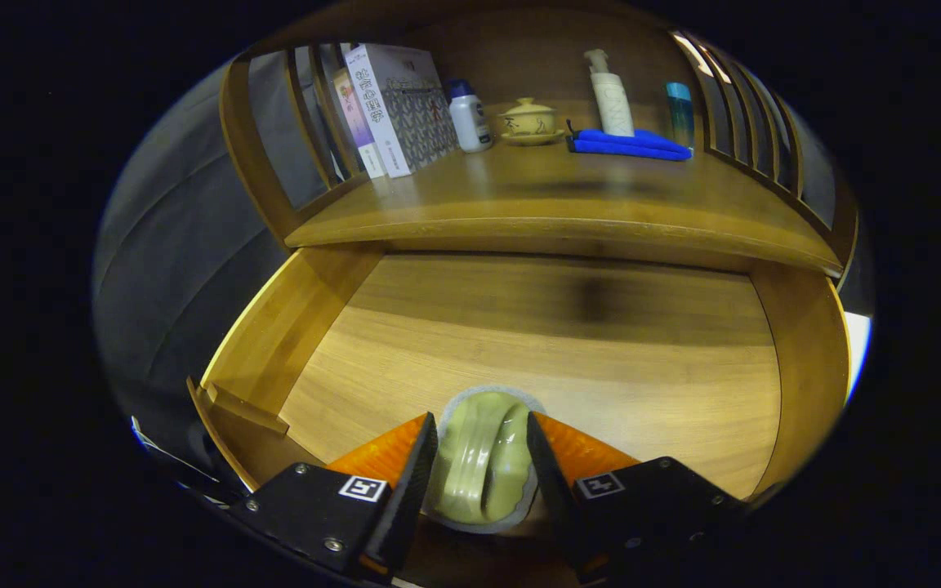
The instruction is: Pull open the drawer, take out the items inside it, and place them on the countertop above the cabinet.
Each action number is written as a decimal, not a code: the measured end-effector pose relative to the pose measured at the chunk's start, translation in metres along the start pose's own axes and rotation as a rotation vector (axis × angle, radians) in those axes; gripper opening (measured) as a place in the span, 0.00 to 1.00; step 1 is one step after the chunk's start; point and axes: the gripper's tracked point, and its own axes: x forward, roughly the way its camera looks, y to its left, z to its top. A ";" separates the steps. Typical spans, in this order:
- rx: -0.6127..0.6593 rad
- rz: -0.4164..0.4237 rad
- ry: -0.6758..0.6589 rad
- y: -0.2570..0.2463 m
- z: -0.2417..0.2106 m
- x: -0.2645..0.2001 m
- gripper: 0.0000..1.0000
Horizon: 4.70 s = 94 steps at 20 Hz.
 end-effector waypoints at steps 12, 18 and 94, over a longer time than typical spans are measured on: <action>-0.067 0.007 -0.191 -0.002 0.021 -0.013 0.21; -0.070 0.022 -0.356 -0.001 0.054 -0.047 0.21; -0.033 -0.205 -0.910 -0.014 0.076 -0.164 0.95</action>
